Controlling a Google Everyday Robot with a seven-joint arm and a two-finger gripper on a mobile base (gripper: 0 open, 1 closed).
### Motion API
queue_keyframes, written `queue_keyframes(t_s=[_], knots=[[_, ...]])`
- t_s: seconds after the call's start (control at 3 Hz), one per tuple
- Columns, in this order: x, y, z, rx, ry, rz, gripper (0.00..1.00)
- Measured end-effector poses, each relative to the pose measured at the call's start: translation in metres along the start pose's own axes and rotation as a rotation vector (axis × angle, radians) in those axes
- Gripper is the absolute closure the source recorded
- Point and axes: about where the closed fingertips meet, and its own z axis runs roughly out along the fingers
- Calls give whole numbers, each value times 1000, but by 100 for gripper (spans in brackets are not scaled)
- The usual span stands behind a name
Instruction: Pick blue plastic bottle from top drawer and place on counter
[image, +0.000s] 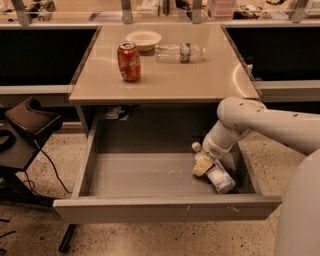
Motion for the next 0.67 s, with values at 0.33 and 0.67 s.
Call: queue_keyframes(t_s=[0.33,0.67], knots=[[-2,1,-6,0,0,0,89],[1,2,-50,107,-57,-12,100]])
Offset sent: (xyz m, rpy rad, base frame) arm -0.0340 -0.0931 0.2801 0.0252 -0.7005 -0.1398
